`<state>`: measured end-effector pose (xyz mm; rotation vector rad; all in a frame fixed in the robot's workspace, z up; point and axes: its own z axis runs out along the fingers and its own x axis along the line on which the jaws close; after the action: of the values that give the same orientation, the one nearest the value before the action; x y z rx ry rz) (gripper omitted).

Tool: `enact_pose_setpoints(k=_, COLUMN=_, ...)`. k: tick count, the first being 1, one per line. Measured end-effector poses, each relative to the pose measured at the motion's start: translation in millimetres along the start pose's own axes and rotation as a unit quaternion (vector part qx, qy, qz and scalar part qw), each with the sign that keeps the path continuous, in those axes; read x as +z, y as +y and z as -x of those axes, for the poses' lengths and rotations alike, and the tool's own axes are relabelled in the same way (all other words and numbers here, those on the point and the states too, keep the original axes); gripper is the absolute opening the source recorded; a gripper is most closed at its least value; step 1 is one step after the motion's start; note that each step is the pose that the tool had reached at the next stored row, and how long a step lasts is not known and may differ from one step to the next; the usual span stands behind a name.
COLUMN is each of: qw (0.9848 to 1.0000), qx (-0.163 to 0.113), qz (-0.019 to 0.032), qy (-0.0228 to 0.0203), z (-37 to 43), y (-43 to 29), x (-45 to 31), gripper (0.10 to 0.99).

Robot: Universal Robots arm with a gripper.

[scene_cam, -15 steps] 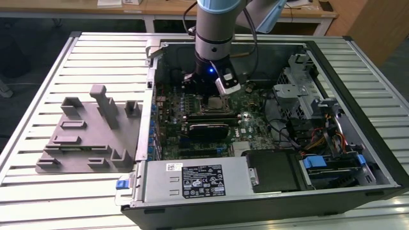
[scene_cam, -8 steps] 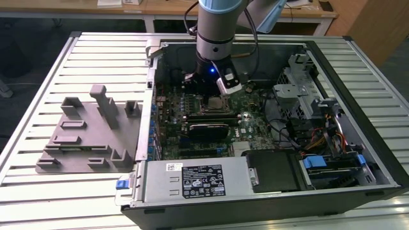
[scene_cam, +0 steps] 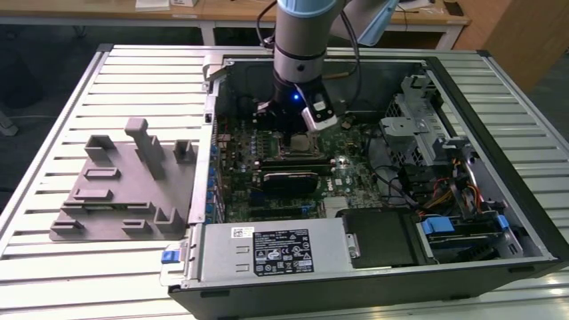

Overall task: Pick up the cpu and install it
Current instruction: 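Close the cpu cover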

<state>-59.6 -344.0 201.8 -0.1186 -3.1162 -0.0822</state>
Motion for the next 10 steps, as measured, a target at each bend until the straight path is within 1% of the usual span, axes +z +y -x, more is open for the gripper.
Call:
enact_pose_setpoints(k=3, qw=1.0, qx=0.0, qz=-0.0002, qy=0.0001, z=-0.2, y=0.2, x=-4.5, gripper=0.106)
enact_pose_setpoints(k=10, qw=1.0, qx=0.0, qz=-0.0003, qy=0.0002, z=-0.6, y=0.9, x=-18.5, gripper=0.106)
